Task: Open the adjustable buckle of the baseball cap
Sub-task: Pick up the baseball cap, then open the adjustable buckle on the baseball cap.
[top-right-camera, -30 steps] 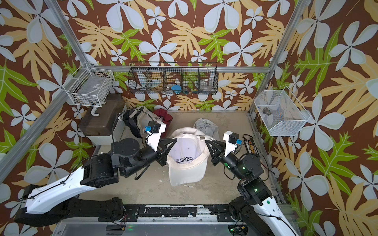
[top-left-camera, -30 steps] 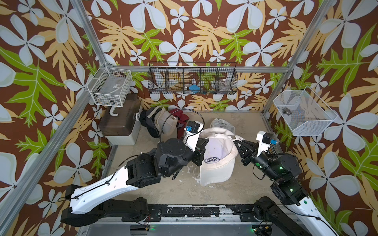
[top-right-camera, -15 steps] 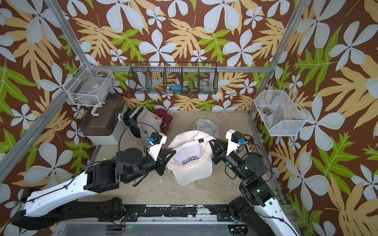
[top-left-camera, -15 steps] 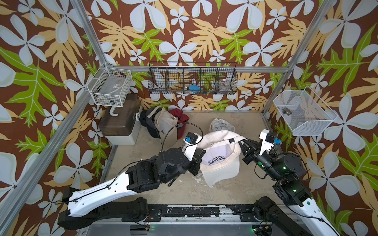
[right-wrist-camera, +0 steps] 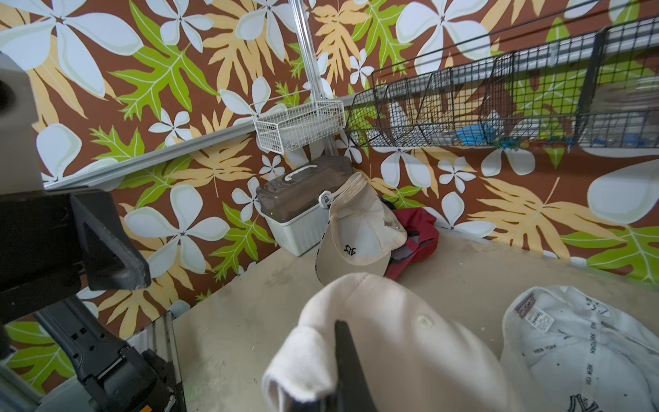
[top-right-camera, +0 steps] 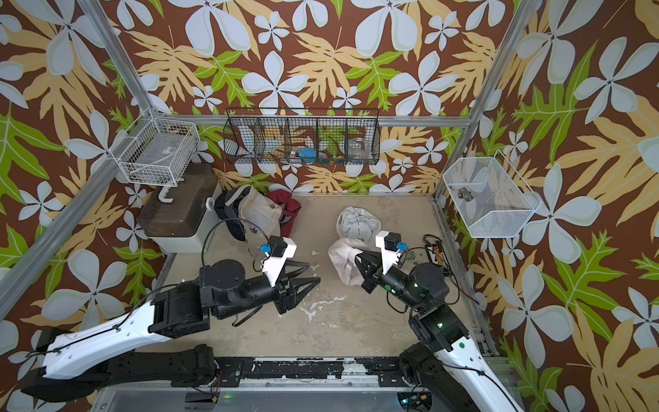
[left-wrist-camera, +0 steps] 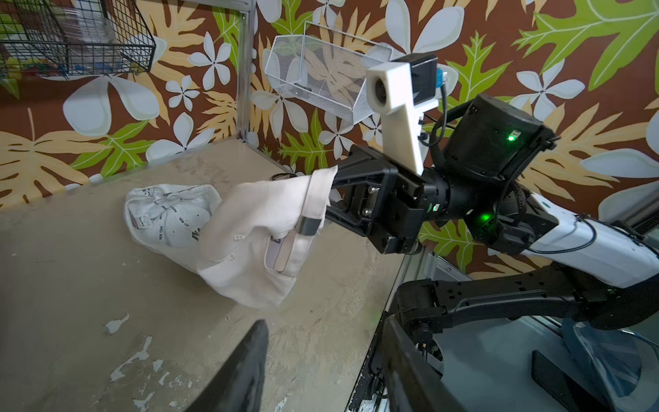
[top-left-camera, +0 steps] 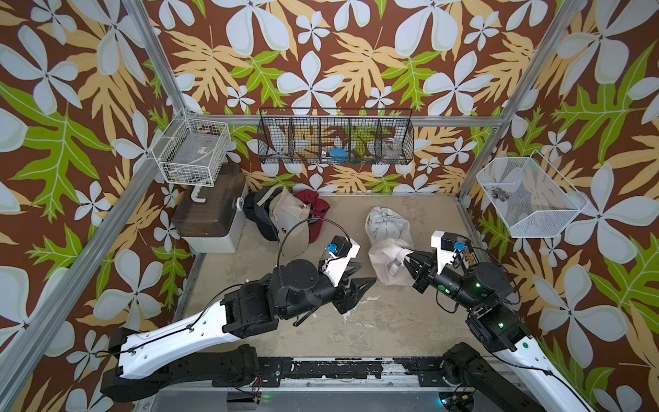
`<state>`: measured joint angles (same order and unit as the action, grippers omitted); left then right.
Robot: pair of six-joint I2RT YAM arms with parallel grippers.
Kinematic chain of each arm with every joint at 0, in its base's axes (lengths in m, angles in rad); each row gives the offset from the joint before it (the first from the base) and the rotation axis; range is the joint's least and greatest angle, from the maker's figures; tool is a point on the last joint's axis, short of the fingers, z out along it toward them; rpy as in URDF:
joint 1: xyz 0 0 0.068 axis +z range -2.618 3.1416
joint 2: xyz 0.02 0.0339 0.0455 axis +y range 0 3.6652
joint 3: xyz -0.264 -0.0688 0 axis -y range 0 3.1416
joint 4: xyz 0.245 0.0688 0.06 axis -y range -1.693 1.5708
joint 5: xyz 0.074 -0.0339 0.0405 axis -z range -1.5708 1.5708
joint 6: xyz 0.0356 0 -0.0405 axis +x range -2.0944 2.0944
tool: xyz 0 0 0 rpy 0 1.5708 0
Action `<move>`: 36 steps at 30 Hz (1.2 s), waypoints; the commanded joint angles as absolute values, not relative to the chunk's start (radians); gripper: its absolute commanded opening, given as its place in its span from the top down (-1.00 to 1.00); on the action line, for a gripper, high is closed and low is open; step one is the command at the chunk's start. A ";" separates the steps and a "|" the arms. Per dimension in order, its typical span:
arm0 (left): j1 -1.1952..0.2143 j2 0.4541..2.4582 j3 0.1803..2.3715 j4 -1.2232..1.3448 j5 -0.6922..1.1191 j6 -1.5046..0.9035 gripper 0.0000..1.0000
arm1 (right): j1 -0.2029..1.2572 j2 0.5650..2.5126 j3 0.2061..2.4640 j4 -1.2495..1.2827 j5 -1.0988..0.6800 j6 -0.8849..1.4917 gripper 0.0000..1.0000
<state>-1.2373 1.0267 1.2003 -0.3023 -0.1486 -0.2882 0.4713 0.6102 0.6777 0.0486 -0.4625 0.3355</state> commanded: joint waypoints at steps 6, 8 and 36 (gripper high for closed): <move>-1.238 1.123 1.254 -0.214 -0.106 -0.263 -0.04 | 0.514 0.622 0.665 0.028 -0.552 0.307 1.00; -1.238 1.154 1.267 -0.213 -0.093 -0.264 -0.04 | 0.539 0.624 0.671 0.012 -0.541 0.292 1.00; -1.238 1.258 1.340 -0.248 -0.171 -0.261 0.19 | 0.618 0.579 0.705 -0.069 -0.494 0.247 1.00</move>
<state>-1.2392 1.2724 1.3273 -0.2527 -0.1215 -0.2810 0.6159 0.5842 0.6960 -0.0837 -0.4801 0.2543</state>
